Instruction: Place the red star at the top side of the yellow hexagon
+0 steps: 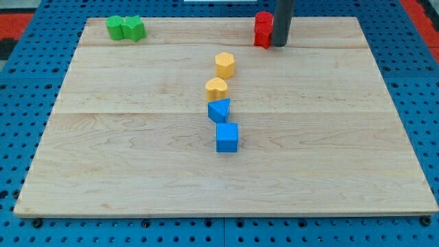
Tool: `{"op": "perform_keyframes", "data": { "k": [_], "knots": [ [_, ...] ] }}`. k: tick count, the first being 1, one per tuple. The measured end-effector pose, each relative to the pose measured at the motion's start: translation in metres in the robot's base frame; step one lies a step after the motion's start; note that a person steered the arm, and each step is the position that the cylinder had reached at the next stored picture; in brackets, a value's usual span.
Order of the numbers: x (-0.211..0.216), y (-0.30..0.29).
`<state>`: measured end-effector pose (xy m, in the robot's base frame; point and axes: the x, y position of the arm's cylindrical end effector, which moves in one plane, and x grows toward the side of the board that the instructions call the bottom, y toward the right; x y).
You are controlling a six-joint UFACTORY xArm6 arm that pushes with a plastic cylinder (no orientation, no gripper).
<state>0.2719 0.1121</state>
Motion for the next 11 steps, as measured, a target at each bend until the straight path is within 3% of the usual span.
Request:
{"op": "perform_keyframes", "data": {
  "k": [2,3,4,5,6,10,11],
  "knots": [
    [0.016,0.000],
    [0.016,0.028],
    [-0.001,0.096],
    [-0.034,0.103],
    [-0.036,0.031],
    [-0.013,-0.070],
    [-0.003,-0.062]
  ]
}}
